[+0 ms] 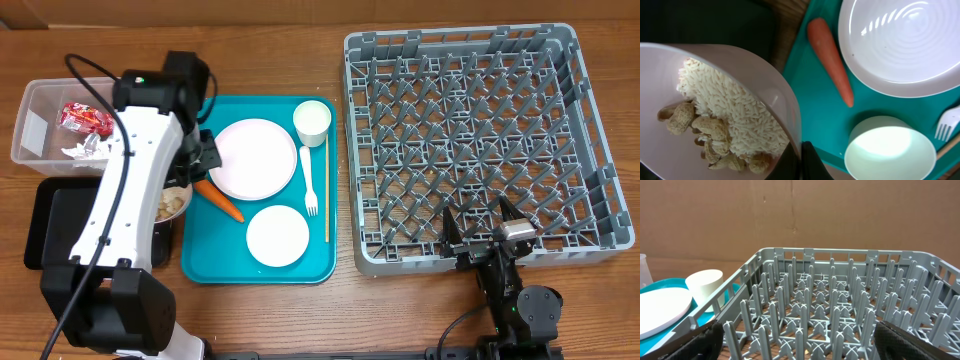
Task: Sort waste into correct bins and load items into the dishwasher rack
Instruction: 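Lift the pink bowl and carry it left over the black tray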
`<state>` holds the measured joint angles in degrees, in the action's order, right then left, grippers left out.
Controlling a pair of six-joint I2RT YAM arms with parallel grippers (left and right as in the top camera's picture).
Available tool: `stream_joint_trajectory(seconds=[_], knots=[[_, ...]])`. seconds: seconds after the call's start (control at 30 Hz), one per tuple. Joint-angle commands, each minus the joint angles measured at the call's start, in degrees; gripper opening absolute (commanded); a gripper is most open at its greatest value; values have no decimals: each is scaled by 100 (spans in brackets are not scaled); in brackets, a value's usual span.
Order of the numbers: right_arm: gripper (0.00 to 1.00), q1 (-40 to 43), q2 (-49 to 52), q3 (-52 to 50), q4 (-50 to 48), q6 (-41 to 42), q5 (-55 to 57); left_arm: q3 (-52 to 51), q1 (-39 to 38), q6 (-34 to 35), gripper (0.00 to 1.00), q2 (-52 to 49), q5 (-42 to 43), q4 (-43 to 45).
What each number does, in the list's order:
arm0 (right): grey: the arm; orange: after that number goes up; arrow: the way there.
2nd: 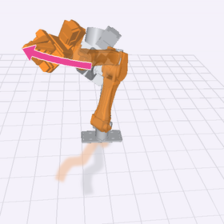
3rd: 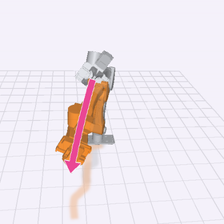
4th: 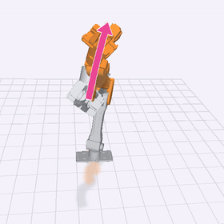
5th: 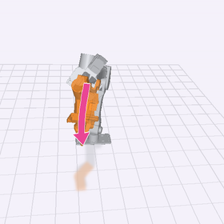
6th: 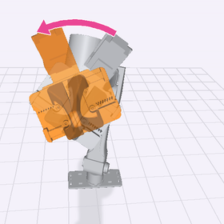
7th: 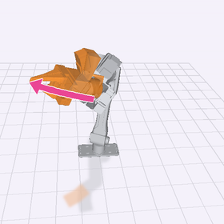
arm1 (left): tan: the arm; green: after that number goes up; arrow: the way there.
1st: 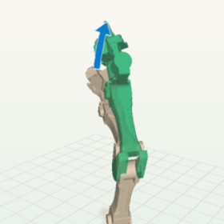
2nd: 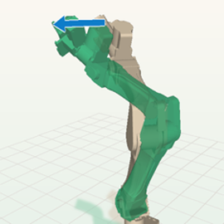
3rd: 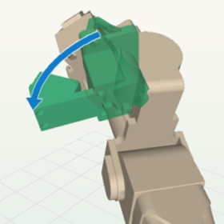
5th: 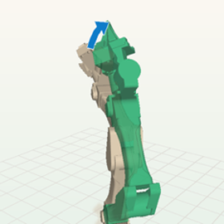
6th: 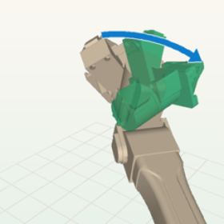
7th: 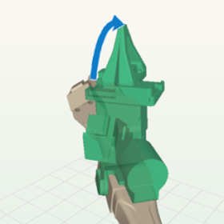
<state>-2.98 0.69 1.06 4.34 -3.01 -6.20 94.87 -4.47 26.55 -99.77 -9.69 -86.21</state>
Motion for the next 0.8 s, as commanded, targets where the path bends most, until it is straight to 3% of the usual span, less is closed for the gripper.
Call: stream_joint_trajectory(seconds=[0.0, 0.23, 0.43, 0.53, 0.77], knots=[[100, 15, -42, -61, -22, 22, -28, 129, 155, -516, 4, 236, -105, -37], [100, 15, -42, -61, -22, 22, -28, 129, 590, -1023, 4, 428, 74, -85], [100, 15, -42, -61, -22, 22, -28, 122, 1036, -1939, 4, 809, 240, 59], [100, 15, -42, -61, -22, 22, -28, 122, 1355, -2247, 4, 960, 737, 90], [100, 15, -42, -61, -22, 22, -28, -24, 2618, -3421, 4, 1338, 2787, 122]])
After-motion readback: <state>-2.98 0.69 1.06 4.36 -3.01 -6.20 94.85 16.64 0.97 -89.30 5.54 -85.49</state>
